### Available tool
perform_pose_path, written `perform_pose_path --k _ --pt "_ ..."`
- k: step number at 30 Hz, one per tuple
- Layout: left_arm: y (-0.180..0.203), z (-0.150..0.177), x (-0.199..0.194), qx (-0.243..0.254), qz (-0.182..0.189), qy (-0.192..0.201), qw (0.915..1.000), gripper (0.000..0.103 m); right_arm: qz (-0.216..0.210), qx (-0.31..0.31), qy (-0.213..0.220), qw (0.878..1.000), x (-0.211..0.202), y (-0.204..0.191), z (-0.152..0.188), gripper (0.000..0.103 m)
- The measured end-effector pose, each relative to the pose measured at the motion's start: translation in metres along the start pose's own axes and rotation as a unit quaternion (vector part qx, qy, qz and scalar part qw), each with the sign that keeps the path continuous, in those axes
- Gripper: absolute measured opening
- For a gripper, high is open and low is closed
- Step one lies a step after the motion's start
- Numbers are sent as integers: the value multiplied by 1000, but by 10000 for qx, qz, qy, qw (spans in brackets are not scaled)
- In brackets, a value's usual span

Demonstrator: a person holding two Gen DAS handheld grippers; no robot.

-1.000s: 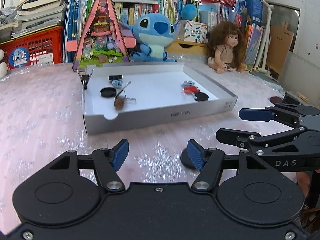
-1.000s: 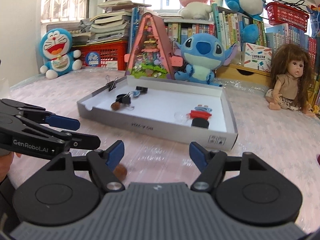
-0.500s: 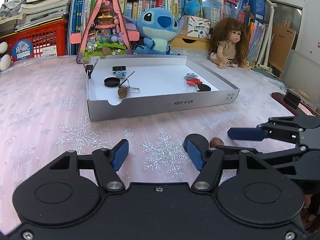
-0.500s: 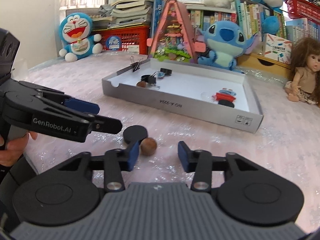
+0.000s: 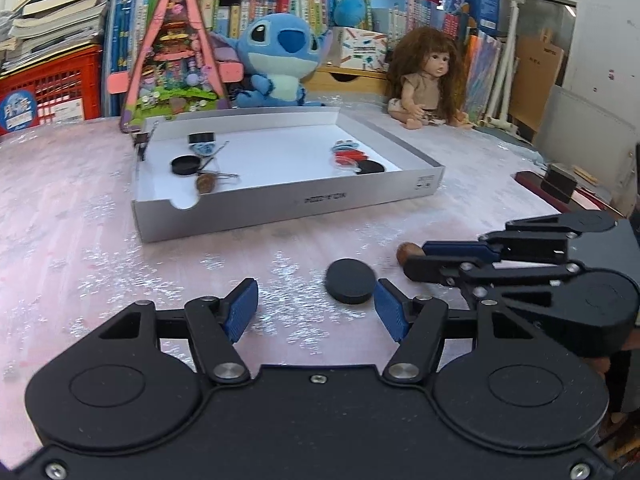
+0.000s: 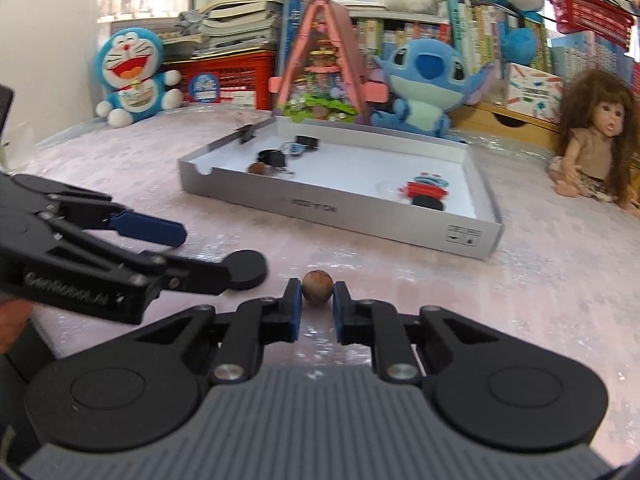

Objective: Organize rigid objects
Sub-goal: 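Grasp a black puck with the left tool while the right tool grasps a brown ball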

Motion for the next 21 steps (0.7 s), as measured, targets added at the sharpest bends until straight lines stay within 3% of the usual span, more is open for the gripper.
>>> perform_pose_path --k 7,10,15,20,21 --pt "15 2 12 65 134 -31 9999 47 276 13 -23 9996 -1 11 1 21" --pt "16 0 17 53 77 -33 10000 29 304 62 -2 9995 -1 13 1 32" --pt "15 -3 18 11 18 10 10000 29 318 119 65 9994 2 12 -1 43" --pt "14 -3 20 17 -82 -9 10000 29 376 308 44 9988 9 15 4 43" --pt "14 -3 20 14 -102 -7 9999 29 416 330 90 9985 9 15 5 36"
Point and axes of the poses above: each gripper's, at about its wrist camera, not at the fingertips, and x roughly the way its jaws point, y to its right, z to its underside, the point moved 4 cm from there along x, roughly the way its jaws point, and after that the axes turned 13 degrees about y, right-handed, at the moved point
